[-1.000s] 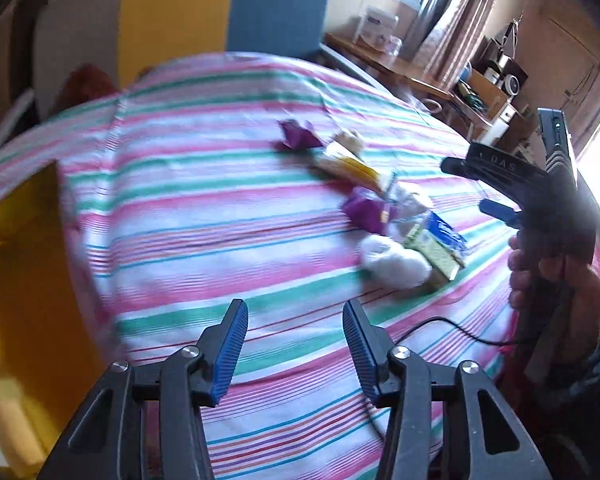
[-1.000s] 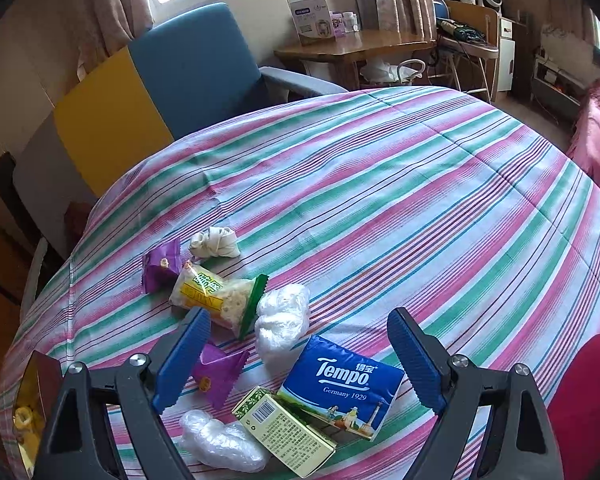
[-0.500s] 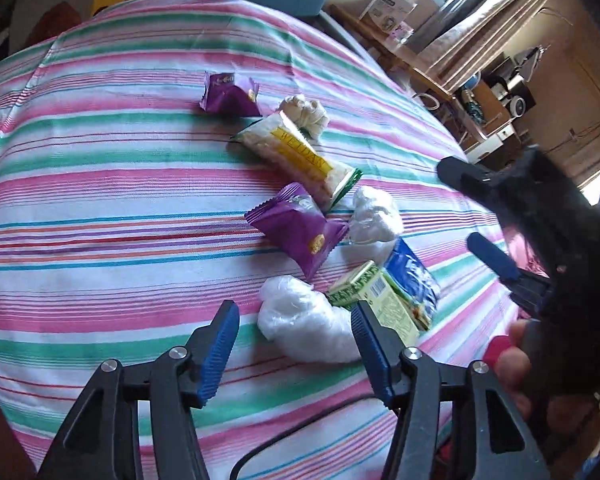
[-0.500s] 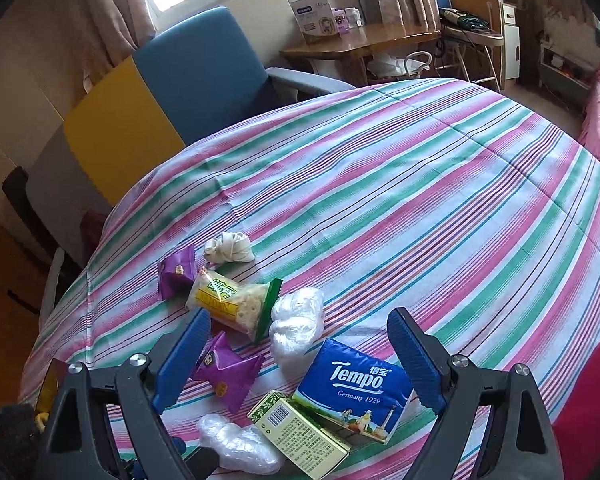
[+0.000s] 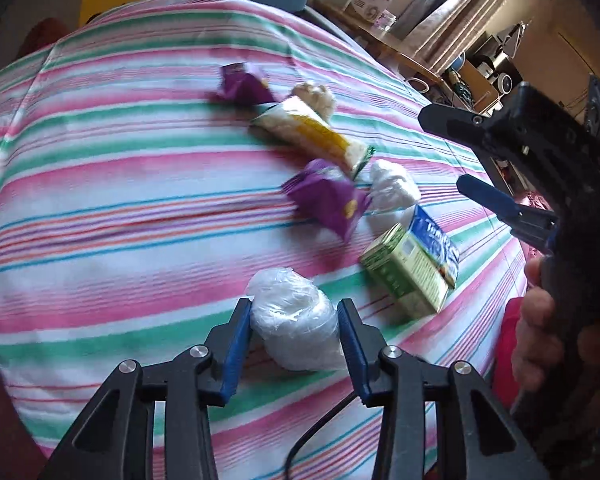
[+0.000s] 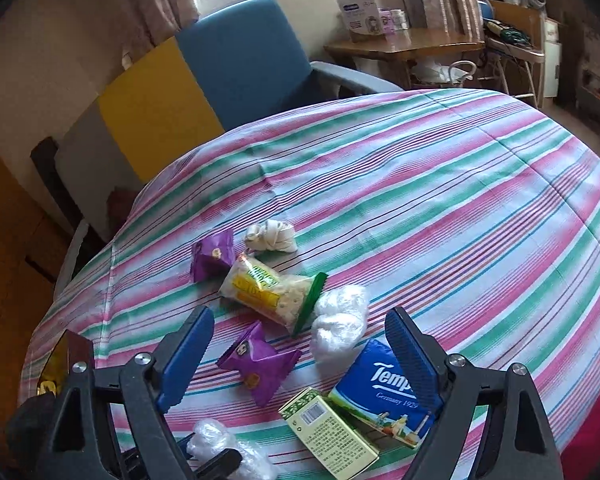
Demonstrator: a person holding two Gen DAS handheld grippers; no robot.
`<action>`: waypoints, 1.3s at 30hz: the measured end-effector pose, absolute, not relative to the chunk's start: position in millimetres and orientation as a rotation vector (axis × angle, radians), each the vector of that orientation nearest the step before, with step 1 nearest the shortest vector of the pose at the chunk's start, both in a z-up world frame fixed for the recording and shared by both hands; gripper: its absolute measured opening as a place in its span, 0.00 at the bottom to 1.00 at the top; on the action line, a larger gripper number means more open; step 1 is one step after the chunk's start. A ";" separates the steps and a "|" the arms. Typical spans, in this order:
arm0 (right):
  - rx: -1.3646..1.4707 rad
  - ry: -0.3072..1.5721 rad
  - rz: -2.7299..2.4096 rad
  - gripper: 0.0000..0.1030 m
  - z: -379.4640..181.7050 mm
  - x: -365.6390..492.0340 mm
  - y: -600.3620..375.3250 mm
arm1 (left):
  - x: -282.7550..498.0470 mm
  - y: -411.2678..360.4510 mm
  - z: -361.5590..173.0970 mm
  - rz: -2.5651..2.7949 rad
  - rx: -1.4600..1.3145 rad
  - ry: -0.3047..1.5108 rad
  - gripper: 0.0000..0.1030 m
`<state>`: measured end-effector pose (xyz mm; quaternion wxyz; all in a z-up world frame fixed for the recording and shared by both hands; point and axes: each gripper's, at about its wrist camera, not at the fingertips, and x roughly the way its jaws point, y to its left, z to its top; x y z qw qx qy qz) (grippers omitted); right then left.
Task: Organize objects
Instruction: 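Close the left tool on the white plastic bag while the right tool grasps a purple snack packet, then carry the white bag into the gold tray and open the left tool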
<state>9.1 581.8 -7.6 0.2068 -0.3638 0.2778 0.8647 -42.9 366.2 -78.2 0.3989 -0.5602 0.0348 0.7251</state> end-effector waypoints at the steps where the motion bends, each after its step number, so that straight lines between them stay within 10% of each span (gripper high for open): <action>1: -1.038 0.754 2.426 0.85 -8.8 5.5 577.6 | -43.2 357.5 -78.4 1.830 -1.426 0.087 0.42; 15: -1.398 0.274 2.481 0.75 -46.9 -46.6 525.6 | -43.7 321.9 -77.1 1.896 -1.409 0.054 0.44; 20: -1.524 0.236 2.444 0.32 -65.1 -57.4 526.6 | -43.5 319.8 -78.4 1.907 -1.416 0.047 0.49; 39: -1.574 0.280 2.431 0.32 -74.1 -53.9 525.8 | -17.9 293.1 -37.6 1.933 -1.258 0.056 0.39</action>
